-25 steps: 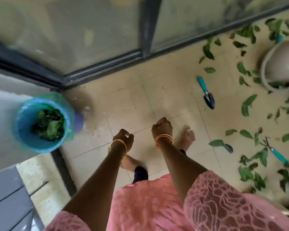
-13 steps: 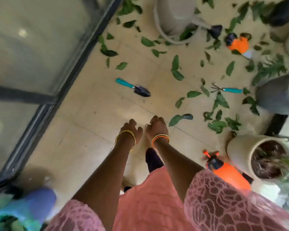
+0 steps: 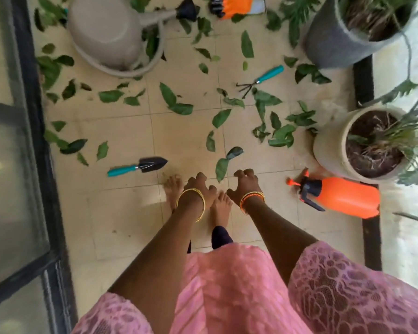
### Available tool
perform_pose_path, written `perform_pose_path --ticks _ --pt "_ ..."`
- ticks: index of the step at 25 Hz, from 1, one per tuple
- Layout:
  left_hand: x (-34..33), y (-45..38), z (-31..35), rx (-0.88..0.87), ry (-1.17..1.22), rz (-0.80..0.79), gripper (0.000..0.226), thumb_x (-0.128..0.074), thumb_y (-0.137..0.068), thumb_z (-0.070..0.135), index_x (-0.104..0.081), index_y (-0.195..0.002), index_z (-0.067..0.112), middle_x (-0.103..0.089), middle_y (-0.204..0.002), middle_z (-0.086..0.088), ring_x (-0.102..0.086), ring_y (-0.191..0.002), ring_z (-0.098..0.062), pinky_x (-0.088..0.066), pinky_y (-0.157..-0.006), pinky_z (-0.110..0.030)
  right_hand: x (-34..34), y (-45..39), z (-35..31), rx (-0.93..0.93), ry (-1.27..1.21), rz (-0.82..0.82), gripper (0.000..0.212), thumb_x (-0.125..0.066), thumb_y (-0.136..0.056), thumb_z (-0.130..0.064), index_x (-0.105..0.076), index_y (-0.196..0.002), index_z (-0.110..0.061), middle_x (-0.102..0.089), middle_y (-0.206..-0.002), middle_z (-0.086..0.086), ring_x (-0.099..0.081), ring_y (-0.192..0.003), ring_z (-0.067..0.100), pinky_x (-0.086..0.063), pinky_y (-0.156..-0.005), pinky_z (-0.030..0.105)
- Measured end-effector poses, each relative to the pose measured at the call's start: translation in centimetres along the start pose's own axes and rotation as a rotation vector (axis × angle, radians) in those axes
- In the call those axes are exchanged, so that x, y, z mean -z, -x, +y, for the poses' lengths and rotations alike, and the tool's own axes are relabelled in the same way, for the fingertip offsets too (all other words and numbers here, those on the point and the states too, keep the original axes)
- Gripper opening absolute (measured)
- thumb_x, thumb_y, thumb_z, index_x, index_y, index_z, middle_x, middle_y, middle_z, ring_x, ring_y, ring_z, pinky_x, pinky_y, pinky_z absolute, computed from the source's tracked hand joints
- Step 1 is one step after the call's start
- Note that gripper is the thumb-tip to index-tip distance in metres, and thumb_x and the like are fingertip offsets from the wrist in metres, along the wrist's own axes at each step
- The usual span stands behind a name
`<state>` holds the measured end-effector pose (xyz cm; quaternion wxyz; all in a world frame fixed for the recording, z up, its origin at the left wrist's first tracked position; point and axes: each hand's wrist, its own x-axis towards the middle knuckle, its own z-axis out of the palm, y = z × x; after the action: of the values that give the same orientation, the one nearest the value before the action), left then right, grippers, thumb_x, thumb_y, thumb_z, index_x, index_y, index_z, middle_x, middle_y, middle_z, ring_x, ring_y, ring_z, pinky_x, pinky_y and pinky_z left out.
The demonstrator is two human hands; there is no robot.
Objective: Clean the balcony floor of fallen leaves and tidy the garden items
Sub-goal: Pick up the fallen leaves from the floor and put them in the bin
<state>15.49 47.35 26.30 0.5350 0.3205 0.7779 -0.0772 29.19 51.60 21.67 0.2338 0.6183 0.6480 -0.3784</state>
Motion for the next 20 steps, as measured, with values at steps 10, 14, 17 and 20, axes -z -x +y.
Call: perform_pose_path --ticks 10,14,17,20 --pt "-2.8 -19.9 -2.2 0.05 -0.132 -0.132 0.033 -0.047 -0.094 0.027 -0.054 -0.123 0.014 -0.057 -0.125 -0.013 -0.055 -0.111 -0.03 -0.047 -0.094 -0.036 -9.9 -18.9 3.7 0.088 0.132 -0.032 0.096 -0.077 -0.072 -0.04 -0.021 -0.148 -0.024 -0.003 -0.156 0.014 -0.008 -0.141 0.042 -0.029 -0.109 0.052" --pt "-3.5 -24.6 -3.4 0.095 -0.177 -0.164 0.029 -0.048 -0.093 0.027 -0.058 -0.118 0.015 -0.06 -0.118 -0.012 -0.056 -0.107 -0.03 -0.047 -0.091 -0.037 -13.2 -22.5 5.4 0.064 0.152 0.04 0.089 -0.073 -0.079 -0.023 -0.018 -0.148 -0.03 0.007 -0.158 0.012 0.005 -0.142 0.044 -0.028 -0.109 0.054" --pt "-3.5 -26.1 -3.3 0.104 -0.166 -0.184 0.027 -0.048 -0.091 0.025 -0.058 -0.114 0.014 -0.063 -0.111 -0.013 -0.058 -0.104 -0.03 -0.048 -0.093 -0.042 -14.2 -22.3 6.2 0.085 0.145 0.143 0.076 -0.065 -0.085 -0.012 -0.025 -0.148 -0.026 -0.013 -0.154 0.019 -0.02 -0.136 0.044 -0.043 -0.098 0.048" --pt "-3.6 -27.2 -2.6 0.093 -0.123 -0.195 0.022 -0.048 -0.092 0.026 -0.058 -0.108 0.013 -0.066 -0.105 -0.013 -0.061 -0.102 -0.03 -0.048 -0.093 -0.043 -14.4 -22.2 6.4 0.125 0.079 0.215 0.057 -0.067 -0.081 -0.003 -0.049 -0.134 -0.012 -0.042 -0.134 0.024 -0.044 -0.114 0.042 -0.055 -0.078 0.047"
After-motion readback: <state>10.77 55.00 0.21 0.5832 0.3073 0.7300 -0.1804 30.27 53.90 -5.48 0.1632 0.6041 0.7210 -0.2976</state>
